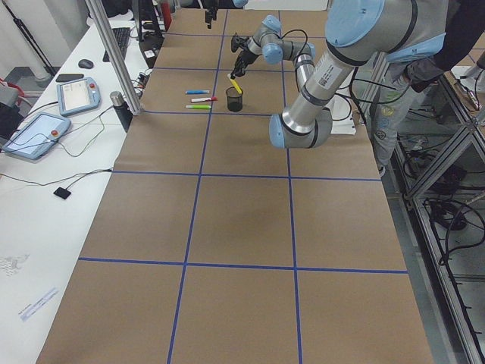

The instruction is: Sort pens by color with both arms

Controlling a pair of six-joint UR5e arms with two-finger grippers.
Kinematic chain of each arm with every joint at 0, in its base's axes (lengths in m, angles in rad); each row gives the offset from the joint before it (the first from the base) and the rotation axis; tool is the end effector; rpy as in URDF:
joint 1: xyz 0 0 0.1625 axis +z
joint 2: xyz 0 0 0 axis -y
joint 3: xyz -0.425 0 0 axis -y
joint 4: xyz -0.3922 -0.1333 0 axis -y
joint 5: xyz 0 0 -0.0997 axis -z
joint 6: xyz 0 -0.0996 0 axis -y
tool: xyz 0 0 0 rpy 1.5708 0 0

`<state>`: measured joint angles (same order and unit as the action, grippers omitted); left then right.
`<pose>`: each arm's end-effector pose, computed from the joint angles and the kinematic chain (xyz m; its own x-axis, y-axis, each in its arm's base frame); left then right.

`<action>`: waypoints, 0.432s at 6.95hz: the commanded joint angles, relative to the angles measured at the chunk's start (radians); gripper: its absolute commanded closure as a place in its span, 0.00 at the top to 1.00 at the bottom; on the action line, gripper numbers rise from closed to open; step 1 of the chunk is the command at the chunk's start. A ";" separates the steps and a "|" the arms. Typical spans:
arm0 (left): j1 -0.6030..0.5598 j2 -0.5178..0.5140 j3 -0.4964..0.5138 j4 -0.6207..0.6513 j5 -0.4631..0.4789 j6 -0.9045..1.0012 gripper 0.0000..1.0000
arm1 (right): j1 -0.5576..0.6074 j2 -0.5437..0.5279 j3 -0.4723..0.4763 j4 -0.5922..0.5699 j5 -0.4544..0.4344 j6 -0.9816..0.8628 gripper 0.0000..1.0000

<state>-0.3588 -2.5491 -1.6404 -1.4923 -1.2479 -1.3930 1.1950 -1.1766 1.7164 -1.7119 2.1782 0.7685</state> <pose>0.5813 -0.3941 0.0313 0.6236 -0.0548 -0.7798 0.4752 0.8186 0.3225 -0.1576 -0.6079 0.3900 0.7258 0.2310 0.6480 -0.2312 0.9691 -0.0865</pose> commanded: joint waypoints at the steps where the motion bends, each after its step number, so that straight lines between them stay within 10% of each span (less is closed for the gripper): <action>1: -0.060 -0.007 -0.030 0.027 -0.042 0.023 0.00 | 0.000 0.000 0.000 0.000 -0.002 0.000 0.99; 3: -0.144 -0.014 -0.024 0.024 -0.077 0.061 0.00 | 0.000 0.000 0.000 0.000 0.000 0.000 0.99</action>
<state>-0.4548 -2.5605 -1.6677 -1.4673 -1.3073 -1.3485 1.1950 -1.1766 1.7165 -1.7119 2.1779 0.7678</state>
